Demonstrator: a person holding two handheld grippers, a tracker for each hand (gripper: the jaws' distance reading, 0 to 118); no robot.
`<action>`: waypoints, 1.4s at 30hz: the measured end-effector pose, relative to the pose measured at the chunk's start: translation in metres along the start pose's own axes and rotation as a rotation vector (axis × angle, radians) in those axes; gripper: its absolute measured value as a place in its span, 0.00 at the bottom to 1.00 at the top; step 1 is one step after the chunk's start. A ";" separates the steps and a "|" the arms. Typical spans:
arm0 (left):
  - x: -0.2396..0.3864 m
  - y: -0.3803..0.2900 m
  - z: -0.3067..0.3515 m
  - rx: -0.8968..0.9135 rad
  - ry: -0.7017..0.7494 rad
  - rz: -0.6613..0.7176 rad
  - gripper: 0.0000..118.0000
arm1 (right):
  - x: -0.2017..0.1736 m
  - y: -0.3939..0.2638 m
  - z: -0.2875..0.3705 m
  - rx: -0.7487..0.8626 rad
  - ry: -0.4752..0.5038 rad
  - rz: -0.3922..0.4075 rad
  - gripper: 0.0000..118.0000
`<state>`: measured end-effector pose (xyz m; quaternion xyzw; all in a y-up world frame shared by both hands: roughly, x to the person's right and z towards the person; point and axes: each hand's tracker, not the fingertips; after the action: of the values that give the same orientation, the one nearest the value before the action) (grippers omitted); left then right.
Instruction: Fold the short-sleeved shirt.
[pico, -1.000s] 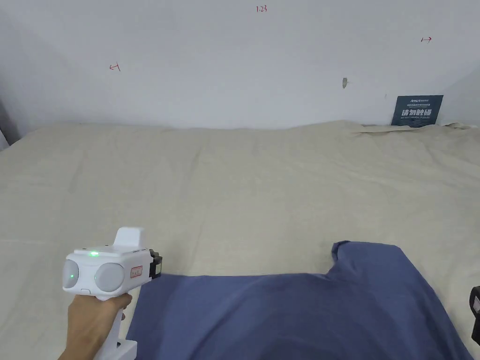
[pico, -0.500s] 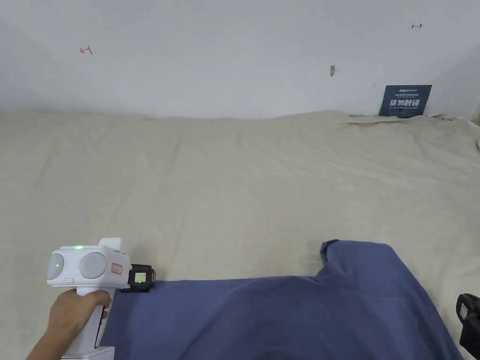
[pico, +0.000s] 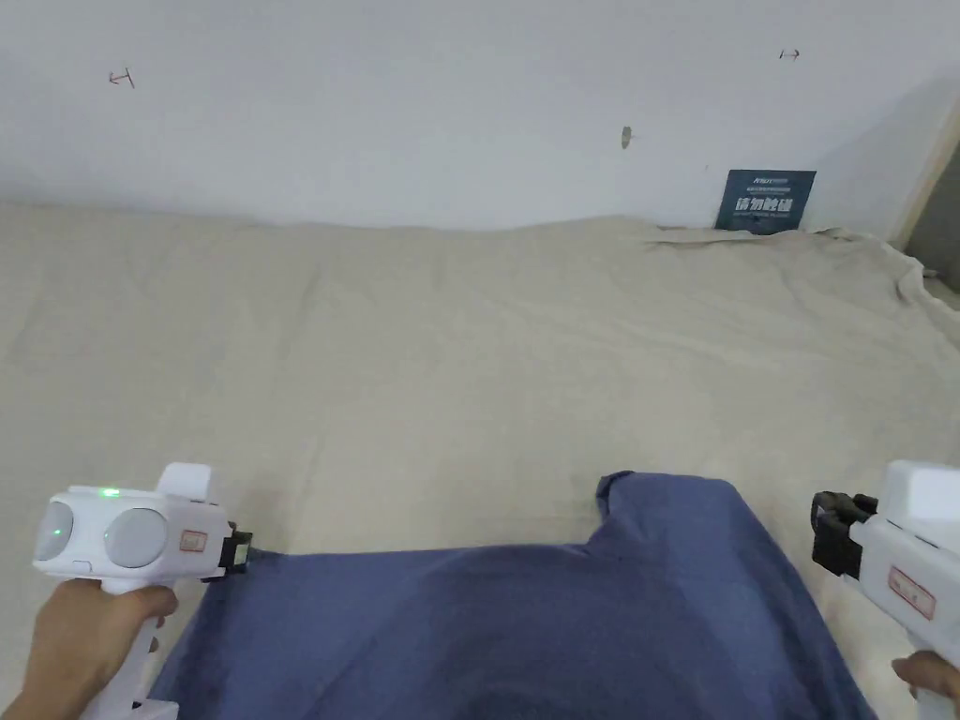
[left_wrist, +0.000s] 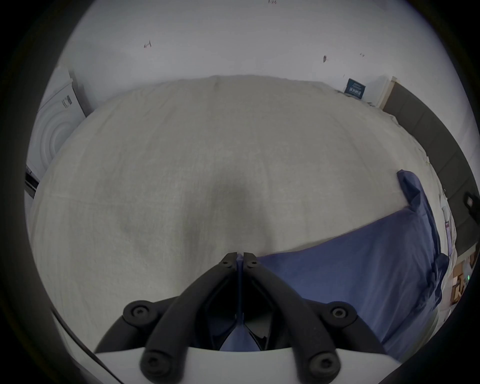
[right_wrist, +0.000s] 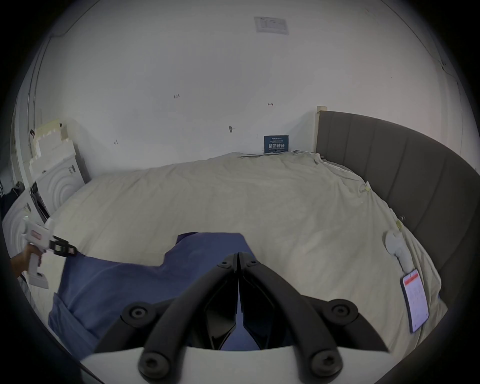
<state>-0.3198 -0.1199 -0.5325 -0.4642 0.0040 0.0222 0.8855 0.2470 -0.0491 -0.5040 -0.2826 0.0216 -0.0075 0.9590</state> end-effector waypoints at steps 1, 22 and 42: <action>0.001 0.000 0.005 0.007 -0.007 -0.003 0.00 | 0.001 0.005 -0.012 -0.024 0.001 0.007 0.00; -0.013 -0.005 0.028 0.042 -0.058 0.027 0.00 | -0.009 -0.014 -0.146 -0.394 -0.066 -0.015 0.72; -0.018 -0.029 0.056 0.080 -0.018 0.090 0.00 | 0.010 0.020 -0.005 -0.160 0.143 -0.037 0.00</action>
<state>-0.3372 -0.0907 -0.4764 -0.4277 0.0178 0.0658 0.9013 0.2571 -0.0351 -0.5197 -0.3571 0.0853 -0.0437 0.9291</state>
